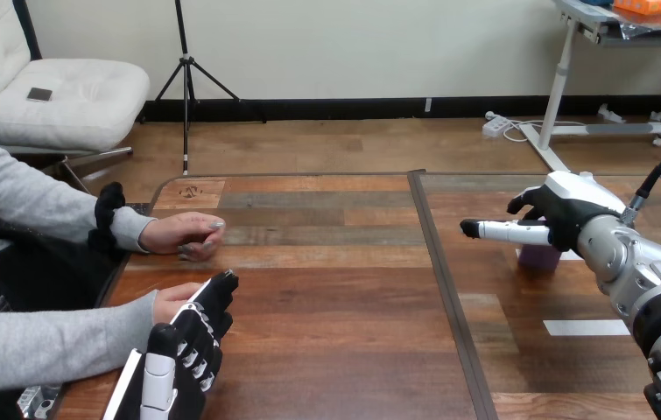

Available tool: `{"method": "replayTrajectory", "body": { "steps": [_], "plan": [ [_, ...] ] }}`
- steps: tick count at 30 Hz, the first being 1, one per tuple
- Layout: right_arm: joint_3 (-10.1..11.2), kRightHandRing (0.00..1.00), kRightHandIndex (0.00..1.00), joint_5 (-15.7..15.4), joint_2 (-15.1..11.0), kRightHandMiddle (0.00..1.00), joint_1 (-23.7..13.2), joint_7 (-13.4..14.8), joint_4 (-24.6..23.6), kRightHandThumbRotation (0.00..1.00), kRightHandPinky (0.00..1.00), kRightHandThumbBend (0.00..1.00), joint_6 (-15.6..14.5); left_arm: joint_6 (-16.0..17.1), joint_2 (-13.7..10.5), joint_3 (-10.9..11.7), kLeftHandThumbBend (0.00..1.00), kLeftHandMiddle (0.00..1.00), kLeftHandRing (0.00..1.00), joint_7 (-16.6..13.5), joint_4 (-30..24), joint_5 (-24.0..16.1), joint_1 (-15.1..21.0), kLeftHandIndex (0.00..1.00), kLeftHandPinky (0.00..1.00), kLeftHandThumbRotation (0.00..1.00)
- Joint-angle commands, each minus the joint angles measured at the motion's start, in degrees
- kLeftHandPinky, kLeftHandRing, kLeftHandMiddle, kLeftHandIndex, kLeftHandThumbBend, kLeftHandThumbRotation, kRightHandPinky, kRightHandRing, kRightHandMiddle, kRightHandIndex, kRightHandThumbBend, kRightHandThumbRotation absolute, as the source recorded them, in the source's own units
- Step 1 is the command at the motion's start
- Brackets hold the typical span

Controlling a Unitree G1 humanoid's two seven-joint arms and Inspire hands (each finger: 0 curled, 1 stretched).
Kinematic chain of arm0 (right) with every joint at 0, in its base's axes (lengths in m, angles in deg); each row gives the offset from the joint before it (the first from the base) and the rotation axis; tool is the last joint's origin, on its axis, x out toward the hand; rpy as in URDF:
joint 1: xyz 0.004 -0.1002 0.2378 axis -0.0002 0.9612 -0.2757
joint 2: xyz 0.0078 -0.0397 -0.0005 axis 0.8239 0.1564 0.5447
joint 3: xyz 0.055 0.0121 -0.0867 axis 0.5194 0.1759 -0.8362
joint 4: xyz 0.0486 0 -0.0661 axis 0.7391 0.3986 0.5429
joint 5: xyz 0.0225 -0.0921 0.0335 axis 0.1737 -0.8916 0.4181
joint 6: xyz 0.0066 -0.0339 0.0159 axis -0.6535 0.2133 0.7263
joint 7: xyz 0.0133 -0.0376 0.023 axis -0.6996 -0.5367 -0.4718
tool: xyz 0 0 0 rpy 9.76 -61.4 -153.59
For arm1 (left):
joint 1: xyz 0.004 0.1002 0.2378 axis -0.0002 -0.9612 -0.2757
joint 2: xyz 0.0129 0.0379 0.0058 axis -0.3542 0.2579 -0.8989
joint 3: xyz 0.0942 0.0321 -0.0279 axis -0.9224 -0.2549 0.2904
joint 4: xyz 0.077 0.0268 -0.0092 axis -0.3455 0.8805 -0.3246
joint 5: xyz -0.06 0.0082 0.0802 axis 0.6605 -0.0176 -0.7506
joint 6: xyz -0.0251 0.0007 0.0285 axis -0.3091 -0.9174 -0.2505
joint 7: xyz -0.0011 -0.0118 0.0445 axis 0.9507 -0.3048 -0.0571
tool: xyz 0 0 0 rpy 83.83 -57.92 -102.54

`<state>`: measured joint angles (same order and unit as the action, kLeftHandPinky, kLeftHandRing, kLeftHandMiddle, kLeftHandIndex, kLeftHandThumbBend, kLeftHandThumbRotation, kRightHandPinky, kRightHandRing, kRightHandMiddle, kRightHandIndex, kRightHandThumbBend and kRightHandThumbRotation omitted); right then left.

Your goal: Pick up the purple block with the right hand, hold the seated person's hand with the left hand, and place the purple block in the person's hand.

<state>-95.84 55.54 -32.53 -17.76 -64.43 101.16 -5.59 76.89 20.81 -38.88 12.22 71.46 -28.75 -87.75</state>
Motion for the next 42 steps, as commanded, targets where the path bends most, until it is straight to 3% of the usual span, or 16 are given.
{"method": "replayTrajectory", "body": {
  "steps": [1,21,33,42],
  "plan": [
    [-1.4,0.73,0.83,-0.22,1.38,0.78,2.26,-1.75,-0.74,0.85,0.62,0.89,1.22,0.21,1.73,0.03,0.83,0.94,0.99,0.13,-2.79,0.3,-0.15,0.87,1.0,1.0],
    [-1.96,0.74,0.84,0.47,0.38,0.79,4.07,-4.56,-2.65,0.88,0.64,0.92,4.17,-0.36,1.38,0.01,0.88,0.95,1.0,0.8,-3.37,1.01,-0.11,0.85,1.0,1.0],
    [-1.88,0.74,0.84,0.66,-1.11,0.8,4.4,-6.33,-4.22,0.9,0.64,0.92,5.87,0.03,1.67,0.1,0.87,0.94,1.0,-0.61,-3.32,-0.18,0.06,0.82,1.0,1.0],
    [-2.48,0.73,0.83,0.25,-2.4,0.8,3.77,-10.6,-5.88,0.93,0.62,0.92,5.97,-0.42,1.66,-0.15,0.85,0.95,1.0,-0.98,-4.09,-0.25,-0.19,0.82,1.0,1.0]
  ]
}}
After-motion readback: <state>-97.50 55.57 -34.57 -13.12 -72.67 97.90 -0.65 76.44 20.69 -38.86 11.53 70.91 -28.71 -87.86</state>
